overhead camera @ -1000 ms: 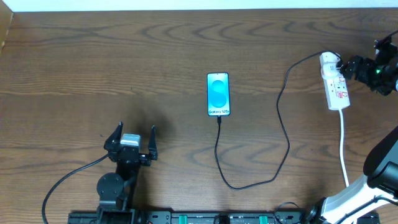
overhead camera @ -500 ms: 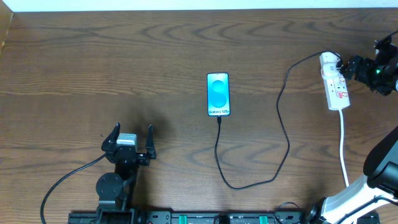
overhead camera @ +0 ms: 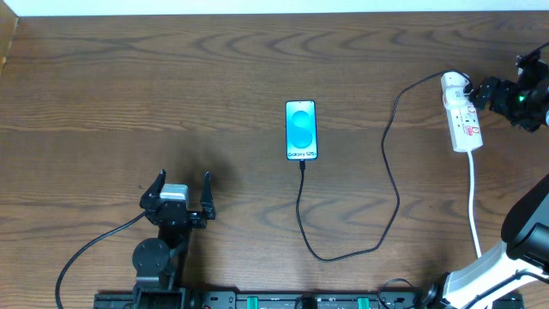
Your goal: Plug charger to phone and switch on socket
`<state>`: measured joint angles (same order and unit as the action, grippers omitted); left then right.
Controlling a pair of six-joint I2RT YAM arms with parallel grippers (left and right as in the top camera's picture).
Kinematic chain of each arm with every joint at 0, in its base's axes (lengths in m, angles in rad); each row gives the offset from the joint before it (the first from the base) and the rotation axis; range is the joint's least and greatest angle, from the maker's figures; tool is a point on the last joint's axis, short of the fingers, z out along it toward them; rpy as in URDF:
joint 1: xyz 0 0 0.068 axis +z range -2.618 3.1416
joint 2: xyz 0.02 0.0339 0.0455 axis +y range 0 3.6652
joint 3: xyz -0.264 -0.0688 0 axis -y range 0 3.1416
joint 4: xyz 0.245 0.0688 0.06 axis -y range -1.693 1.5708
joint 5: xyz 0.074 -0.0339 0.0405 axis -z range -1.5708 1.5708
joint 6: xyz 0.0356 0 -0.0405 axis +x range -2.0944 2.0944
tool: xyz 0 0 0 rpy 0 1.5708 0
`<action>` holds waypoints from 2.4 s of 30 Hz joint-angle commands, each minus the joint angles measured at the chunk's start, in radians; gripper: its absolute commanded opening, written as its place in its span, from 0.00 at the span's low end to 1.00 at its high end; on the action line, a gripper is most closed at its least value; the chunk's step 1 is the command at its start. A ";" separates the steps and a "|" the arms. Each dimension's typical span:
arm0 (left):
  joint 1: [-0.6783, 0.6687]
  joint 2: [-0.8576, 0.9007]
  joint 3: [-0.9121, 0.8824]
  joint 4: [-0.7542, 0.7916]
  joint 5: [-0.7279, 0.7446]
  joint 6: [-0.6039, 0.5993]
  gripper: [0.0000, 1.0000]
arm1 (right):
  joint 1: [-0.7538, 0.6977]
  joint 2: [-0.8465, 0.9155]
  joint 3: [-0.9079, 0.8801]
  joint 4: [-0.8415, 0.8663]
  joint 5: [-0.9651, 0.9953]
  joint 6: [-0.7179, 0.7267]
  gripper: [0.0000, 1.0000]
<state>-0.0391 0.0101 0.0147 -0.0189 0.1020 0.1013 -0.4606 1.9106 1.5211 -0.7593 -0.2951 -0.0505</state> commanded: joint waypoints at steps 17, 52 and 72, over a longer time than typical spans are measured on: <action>0.005 -0.006 -0.011 -0.044 0.014 -0.009 0.87 | -0.003 -0.009 0.010 0.000 -0.002 0.012 0.99; 0.005 -0.006 -0.011 -0.044 0.014 -0.009 0.87 | 0.014 -0.016 0.010 0.063 -0.027 0.005 0.99; 0.005 -0.006 -0.011 -0.044 0.014 -0.009 0.87 | 0.224 -0.292 0.010 0.310 -0.039 0.004 0.99</action>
<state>-0.0391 0.0101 0.0147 -0.0193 0.1020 0.1013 -0.2649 1.6547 1.5219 -0.4667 -0.3260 -0.0509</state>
